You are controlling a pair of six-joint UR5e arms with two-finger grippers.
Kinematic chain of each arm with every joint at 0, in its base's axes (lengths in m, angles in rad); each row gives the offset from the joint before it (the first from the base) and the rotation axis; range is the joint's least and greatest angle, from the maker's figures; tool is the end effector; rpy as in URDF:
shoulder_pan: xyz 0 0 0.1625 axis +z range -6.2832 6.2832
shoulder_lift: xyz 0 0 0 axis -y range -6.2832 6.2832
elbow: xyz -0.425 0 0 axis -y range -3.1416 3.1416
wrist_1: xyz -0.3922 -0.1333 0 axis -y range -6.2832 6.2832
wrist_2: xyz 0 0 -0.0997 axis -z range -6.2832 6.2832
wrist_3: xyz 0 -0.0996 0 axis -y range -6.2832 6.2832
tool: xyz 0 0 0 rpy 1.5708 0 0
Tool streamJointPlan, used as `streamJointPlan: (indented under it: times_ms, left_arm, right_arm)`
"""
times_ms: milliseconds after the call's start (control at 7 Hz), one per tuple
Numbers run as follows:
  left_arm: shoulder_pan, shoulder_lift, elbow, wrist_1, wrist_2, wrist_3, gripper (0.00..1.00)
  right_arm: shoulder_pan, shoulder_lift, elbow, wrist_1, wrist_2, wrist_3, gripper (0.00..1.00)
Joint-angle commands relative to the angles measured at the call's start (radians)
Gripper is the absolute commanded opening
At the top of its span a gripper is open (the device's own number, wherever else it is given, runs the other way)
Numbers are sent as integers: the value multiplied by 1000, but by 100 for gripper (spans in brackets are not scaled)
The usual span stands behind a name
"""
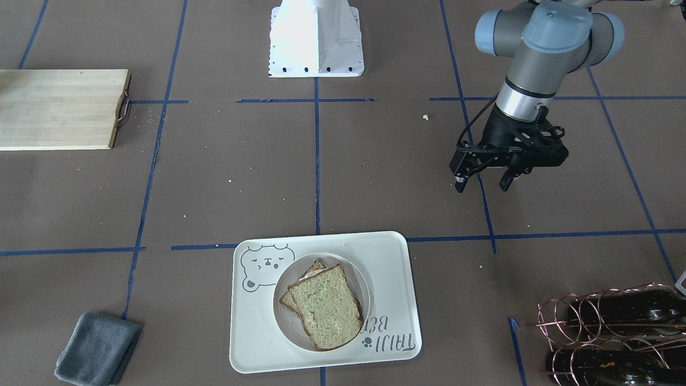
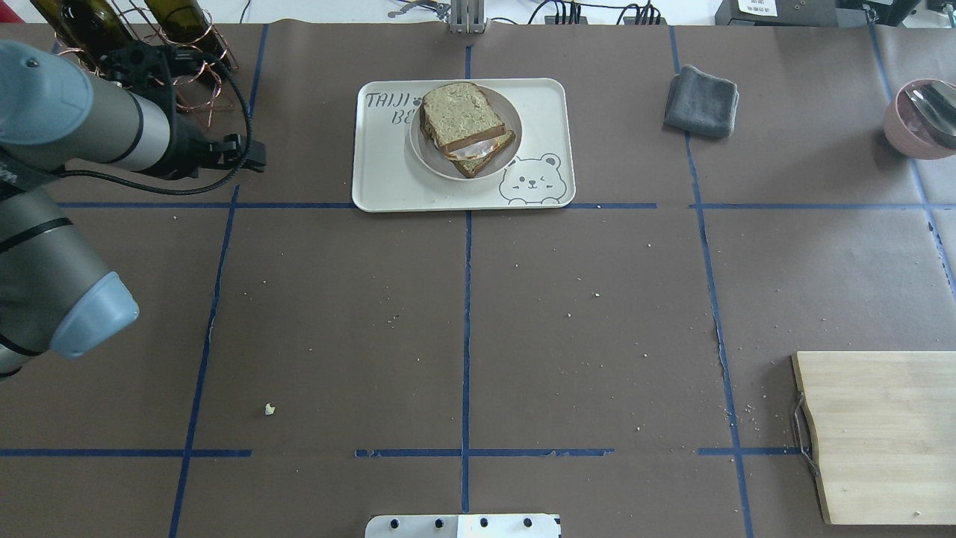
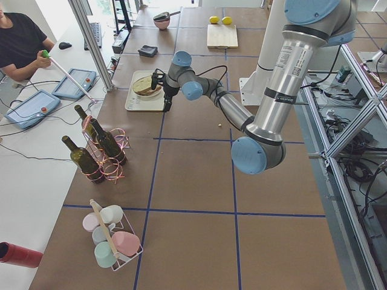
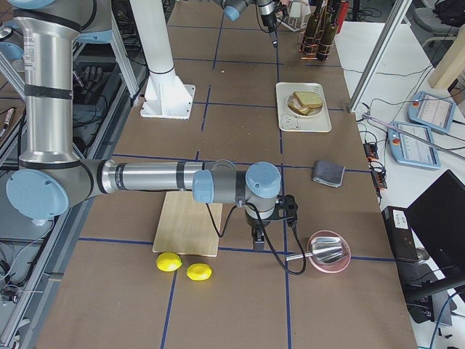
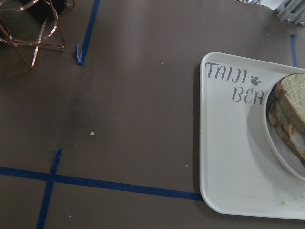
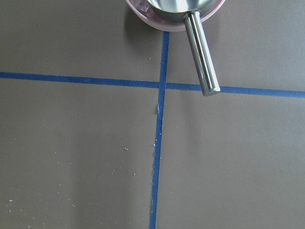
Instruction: Make sandwich and place on tray
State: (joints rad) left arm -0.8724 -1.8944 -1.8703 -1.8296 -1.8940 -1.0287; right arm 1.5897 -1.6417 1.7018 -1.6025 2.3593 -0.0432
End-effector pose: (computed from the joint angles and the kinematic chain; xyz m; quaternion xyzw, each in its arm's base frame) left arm 0.3014 -0.5172 0.3196 0.1631 0.4148 -0.0790 0.8917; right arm 0.0714 -0.4618 0.6302 0.0250 -0.3835 -0.0167 0.9231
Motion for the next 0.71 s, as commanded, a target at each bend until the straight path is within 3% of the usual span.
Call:
streamJointPlan:
  times_ms: [0, 286, 571]
  left_arm:
    - [-133, 113, -6, 16, -100, 300, 100]
    - [-346, 225, 16, 16, -230, 666, 100]
    - [-538, 280, 115, 15, -327, 922, 100]
  right_arm:
    - [21, -4, 2, -2, 23, 0, 100]
    - [21, -4, 4, -4, 55, 0, 100]
    - [21, -6, 10, -2, 57, 0, 100]
